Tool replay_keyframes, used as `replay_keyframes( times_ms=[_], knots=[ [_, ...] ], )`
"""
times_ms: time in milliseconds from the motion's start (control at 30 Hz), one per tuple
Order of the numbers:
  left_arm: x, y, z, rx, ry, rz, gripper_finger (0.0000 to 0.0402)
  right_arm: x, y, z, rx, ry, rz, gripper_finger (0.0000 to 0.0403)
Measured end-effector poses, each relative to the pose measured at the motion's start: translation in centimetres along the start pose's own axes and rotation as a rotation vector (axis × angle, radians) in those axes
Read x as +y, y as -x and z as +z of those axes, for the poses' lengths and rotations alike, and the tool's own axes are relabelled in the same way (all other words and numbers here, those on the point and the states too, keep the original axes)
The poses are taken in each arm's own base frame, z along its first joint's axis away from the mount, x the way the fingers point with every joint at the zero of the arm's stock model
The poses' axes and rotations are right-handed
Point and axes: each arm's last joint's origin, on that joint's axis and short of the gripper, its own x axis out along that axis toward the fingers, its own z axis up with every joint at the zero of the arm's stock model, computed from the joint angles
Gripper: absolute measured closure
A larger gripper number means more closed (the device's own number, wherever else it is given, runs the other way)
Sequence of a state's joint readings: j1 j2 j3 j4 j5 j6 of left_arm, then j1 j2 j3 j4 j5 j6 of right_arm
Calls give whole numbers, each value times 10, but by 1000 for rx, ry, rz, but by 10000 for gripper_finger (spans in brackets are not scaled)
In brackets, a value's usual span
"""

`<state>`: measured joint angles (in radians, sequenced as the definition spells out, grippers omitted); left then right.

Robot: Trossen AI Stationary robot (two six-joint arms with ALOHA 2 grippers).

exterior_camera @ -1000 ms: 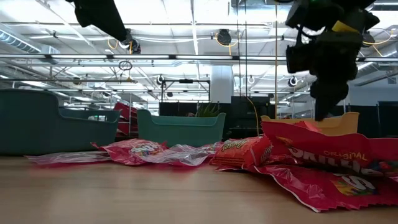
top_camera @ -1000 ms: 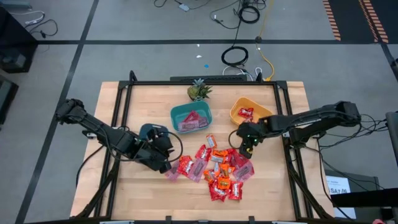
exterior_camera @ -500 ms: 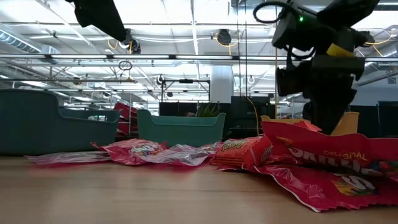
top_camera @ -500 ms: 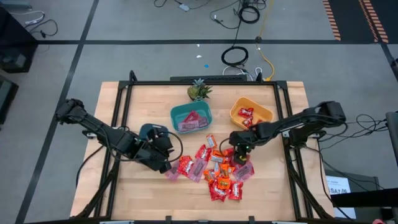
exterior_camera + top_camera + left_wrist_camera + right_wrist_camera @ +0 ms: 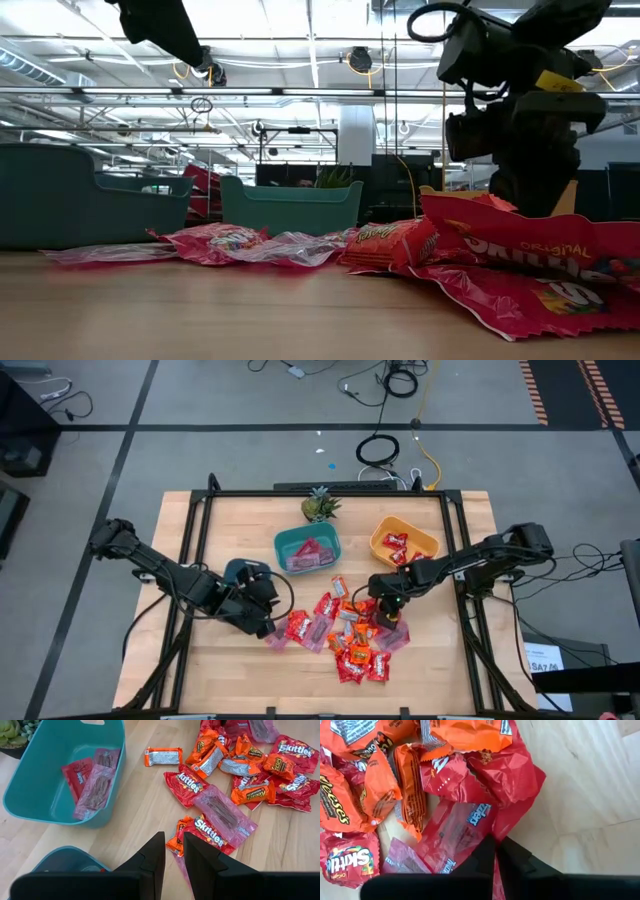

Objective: Sort candy
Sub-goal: Put the pink candy into the light blue bin

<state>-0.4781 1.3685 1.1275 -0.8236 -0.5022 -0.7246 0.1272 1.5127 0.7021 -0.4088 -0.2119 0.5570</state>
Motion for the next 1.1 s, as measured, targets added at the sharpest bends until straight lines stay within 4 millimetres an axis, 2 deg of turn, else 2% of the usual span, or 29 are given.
replay_keyframes(
  times_ms=[200, 667, 1100],
  knots=[
    [0, 0, 0, 0, 0, 0, 322, -1, 7, -3, 14, -4, -8, 401],
    [0, 0, 0, -1, 0, 0, 322, 5, 55, -13, -108, -9, 59, 403],
    [0, 0, 0, -1, 1, 0, 322, 6, 58, -13, -118, -7, 64, 403]
  ],
)
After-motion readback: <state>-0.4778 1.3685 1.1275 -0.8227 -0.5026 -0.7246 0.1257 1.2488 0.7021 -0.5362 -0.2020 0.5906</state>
